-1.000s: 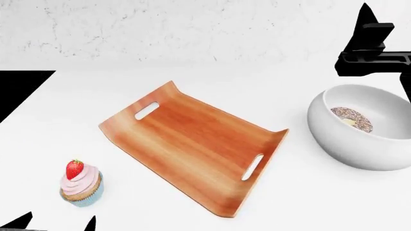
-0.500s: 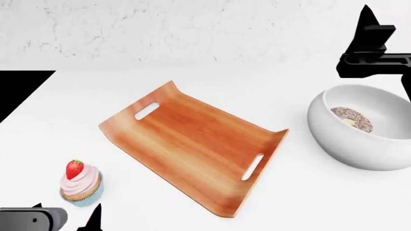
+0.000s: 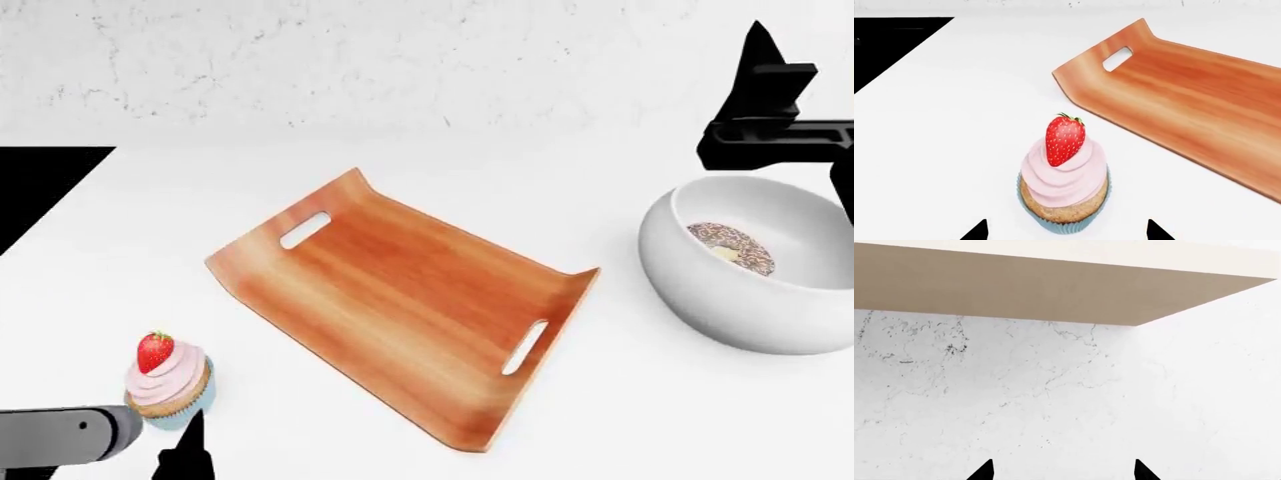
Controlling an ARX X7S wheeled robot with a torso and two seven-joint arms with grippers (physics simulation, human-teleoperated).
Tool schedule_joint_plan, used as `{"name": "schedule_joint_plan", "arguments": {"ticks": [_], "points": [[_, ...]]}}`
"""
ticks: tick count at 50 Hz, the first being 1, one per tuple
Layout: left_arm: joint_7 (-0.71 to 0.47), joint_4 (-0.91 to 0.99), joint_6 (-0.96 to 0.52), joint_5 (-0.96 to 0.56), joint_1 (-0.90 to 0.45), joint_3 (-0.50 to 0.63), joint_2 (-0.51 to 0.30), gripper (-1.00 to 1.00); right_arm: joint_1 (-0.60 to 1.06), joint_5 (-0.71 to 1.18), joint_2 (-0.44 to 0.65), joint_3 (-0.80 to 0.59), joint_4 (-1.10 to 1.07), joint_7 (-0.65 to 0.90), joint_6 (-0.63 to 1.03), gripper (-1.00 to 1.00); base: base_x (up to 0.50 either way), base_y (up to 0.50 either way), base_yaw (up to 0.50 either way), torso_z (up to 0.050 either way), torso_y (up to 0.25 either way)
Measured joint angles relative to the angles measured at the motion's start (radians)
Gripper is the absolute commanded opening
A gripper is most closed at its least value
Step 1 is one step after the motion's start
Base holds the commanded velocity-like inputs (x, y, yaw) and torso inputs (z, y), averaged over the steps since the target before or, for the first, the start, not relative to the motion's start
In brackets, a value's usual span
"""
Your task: Pick up the bowl with donut and place it on the tray. Pick up the cupcake and place it on the tray.
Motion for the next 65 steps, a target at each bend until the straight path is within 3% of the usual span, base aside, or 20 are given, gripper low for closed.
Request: {"name": "schedule_joint_plan", "arguments": {"ticks": [29,65], "points": [[0.183,-0.066,-0.036,0.282,-0.082,0.109,0.041,1.0,0.003,-0.002,0.006,-0.006,0.006,-0.005,-0.007,1.0,0.0,0.0,0.0,0.0,0.0],[0.359,-0.06,0.01,0.519,-0.03,0.15,0.053,1.0,-0.028,-0.018,0.012,-0.008,0.003,-0.016,-0.026,1.0,0.0,0.0,0.0,0.0,0.0]]}}
